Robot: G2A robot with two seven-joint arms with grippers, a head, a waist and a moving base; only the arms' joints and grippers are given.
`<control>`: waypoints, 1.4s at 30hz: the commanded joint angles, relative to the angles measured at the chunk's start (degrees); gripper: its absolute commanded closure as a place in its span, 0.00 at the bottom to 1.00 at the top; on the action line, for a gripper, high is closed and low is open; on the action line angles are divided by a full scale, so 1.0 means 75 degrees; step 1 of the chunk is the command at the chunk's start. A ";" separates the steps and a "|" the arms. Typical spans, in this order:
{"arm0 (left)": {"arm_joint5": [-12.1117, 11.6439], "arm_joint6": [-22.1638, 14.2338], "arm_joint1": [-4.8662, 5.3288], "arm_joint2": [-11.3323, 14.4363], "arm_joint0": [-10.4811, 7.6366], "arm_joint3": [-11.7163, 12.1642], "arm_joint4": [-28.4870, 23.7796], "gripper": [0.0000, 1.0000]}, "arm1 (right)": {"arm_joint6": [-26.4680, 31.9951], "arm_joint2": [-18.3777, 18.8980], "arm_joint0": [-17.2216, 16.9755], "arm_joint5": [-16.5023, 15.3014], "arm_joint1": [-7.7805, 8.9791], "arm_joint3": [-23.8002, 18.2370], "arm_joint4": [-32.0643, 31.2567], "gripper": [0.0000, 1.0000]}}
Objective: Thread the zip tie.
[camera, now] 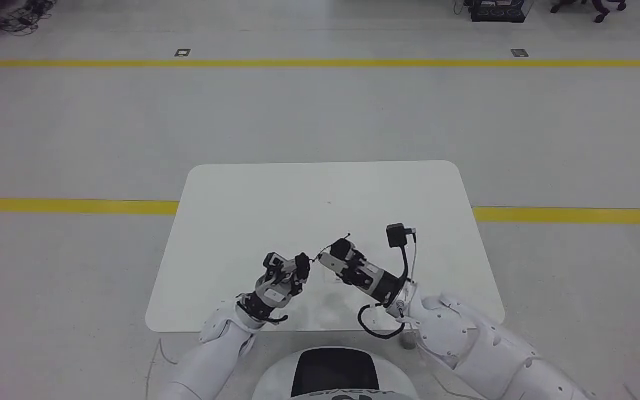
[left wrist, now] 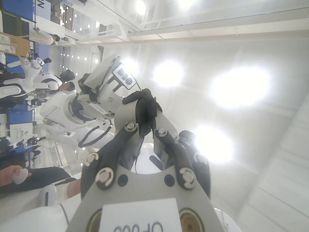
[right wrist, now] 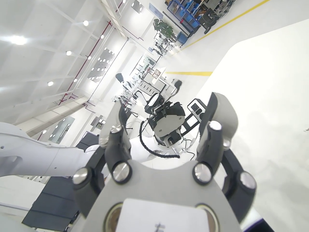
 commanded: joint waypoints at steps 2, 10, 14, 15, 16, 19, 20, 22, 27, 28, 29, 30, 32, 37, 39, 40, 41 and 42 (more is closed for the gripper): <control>-0.0074 0.0026 -0.0033 0.0018 -0.0040 0.0044 -0.0234 1.00 | 0.0014 0.0044 -0.0133 0.0000 0.0049 -0.0118 0.0007 0.00; -0.0296 -0.0021 -0.0083 -0.0010 -0.0171 0.0127 -0.0535 1.00 | 0.0137 0.0077 -0.0210 0.0000 0.0091 -0.0217 0.0096 0.00; -0.0194 0.0129 -0.0091 0.0007 -0.0170 0.0074 -0.0607 1.00 | 0.0128 0.0087 -0.0226 0.0000 0.0083 -0.0224 0.0168 0.00; -0.0138 0.0226 -0.0100 -0.0002 -0.0147 -0.0011 -0.0739 1.00 | 0.0210 0.0123 -0.0228 0.0000 0.0070 -0.0263 0.0314 0.00; -0.0124 0.0236 -0.0105 -0.0010 -0.0122 -0.0058 -0.0811 1.00 | 0.0213 0.0180 -0.0221 0.0000 0.0063 -0.0364 0.0419 0.00; -0.0124 0.0193 -0.0133 -0.0021 -0.0042 -0.0172 -0.1129 1.00 | 0.0370 0.0351 -0.0321 0.0000 0.0068 -0.0572 0.0799 0.00; -0.0118 0.0163 -0.0144 -0.0018 -0.0032 -0.0194 -0.1233 1.00 | 0.0436 0.0407 -0.0358 0.0000 0.0070 -0.0635 0.0918 0.00; -0.0126 0.0079 -0.0171 -0.0002 -0.0024 -0.0214 -0.1413 1.00 | 0.0615 0.0571 -0.0443 0.0000 0.0077 -0.0653 0.1108 0.00; -0.0142 -0.0139 -0.0235 0.0066 -0.0052 -0.0181 -0.1695 1.00 | 0.1180 0.0932 -0.0667 0.0000 -0.0015 -0.0750 0.2066 0.00; -0.0143 -0.0173 -0.0247 0.0078 -0.0062 -0.0171 -0.1737 1.00 | 0.1386 0.1025 -0.0700 0.0000 -0.0053 -0.0725 0.2337 0.00; -0.0183 -0.0239 -0.0264 0.0083 -0.0077 -0.0158 -0.1810 1.00 | 0.1671 0.1172 -0.0740 0.0000 -0.0108 -0.0676 0.2581 0.00; -0.0201 -0.0267 -0.0277 0.0093 -0.0083 -0.0136 -0.1860 1.00 | 0.1903 0.1273 -0.0796 0.0000 -0.0165 -0.0656 0.2884 0.00; -0.0240 -0.0375 -0.0308 0.0100 -0.0116 -0.0106 -0.1989 1.00 | 0.2508 0.1608 -0.0910 0.0000 -0.0325 -0.0530 0.3513 0.00; -0.0252 -0.0550 -0.0357 0.0106 -0.0189 -0.0016 -0.2097 1.00 | 0.4501 0.2628 -0.1291 0.0000 -0.0881 0.0107 0.5261 0.00; -0.0257 -0.0591 -0.0374 0.0104 -0.0212 0.0019 -0.2115 1.00 | 0.5558 0.3105 -0.1413 0.0000 -0.1198 0.0559 0.5935 0.00; -0.0258 -0.0607 -0.0381 0.0103 -0.0220 0.0035 -0.2114 1.00 | 0.5982 0.3289 -0.1438 0.0000 -0.1341 0.0737 0.6112 0.00; -0.0260 -0.0620 -0.0387 0.0104 -0.0229 0.0051 -0.2106 1.00 | 0.6344 0.3449 -0.1465 0.0000 -0.1488 0.0910 0.6252 0.00; -0.0260 -0.0633 -0.0396 0.0105 -0.0240 0.0071 -0.2098 1.00 | 0.6786 0.3606 -0.1478 0.0000 -0.1679 0.1139 0.6324 0.00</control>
